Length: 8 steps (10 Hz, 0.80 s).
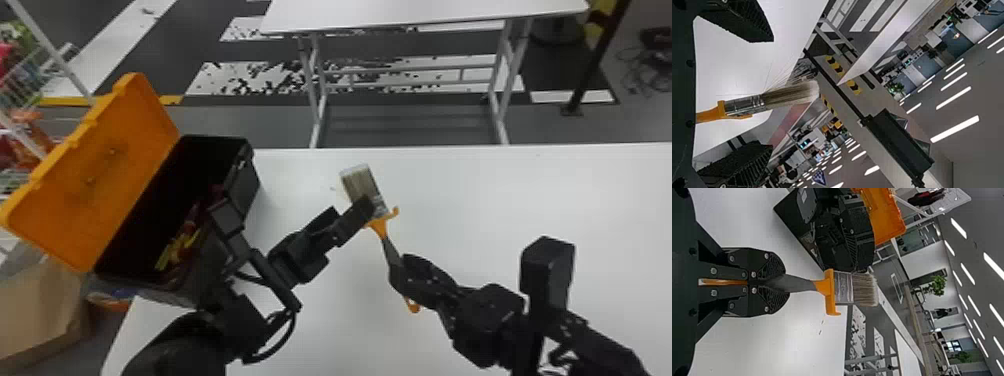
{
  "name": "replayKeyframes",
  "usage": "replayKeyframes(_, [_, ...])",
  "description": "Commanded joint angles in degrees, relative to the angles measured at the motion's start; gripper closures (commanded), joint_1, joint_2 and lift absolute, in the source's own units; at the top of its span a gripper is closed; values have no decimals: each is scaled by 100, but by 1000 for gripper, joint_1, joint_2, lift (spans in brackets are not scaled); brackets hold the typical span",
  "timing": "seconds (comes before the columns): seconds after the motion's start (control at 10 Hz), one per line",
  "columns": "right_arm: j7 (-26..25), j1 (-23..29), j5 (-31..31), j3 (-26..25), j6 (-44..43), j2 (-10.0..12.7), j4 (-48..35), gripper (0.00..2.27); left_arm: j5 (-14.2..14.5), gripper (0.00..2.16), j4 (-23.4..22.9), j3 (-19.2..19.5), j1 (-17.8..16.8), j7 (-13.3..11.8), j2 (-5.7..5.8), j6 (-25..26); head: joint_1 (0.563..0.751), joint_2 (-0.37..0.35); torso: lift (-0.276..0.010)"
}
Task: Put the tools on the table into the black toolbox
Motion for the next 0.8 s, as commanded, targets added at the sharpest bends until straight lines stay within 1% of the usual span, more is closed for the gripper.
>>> replayKeyframes(0.0, [-8, -9, 12, 48, 72, 5, -36, 2246, 22, 22, 65, -91, -42, 0, -17, -3, 695, 168, -75])
replayKeyframes(0.3, [1, -27, 38, 83, 125, 5, -45, 2246, 13, 39, 161, -179, -147, 0, -43, -3, 695, 159, -75])
replayKeyframes(0.4, [1, -44, 38, 74, 125, 5, -45, 2246, 4, 161, 232, -197, -209, -26, -43, -3, 695, 155, -75])
replayKeyframes(0.5, [1, -71, 30, 65, 178, 5, -45, 2246, 13, 508, 302, -205, -262, -193, -43, -3, 695, 152, -75])
replayKeyframes(0.6, [1, -115, 21, 56, 195, 5, -45, 2246, 4, 1278, 372, -249, -323, -290, -34, -3, 695, 146, -75])
replayKeyframes(0.7, [1, -167, 3, 48, 248, 5, -36, 2246, -14, 1811, 425, -267, -385, -343, -34, -3, 695, 142, -75])
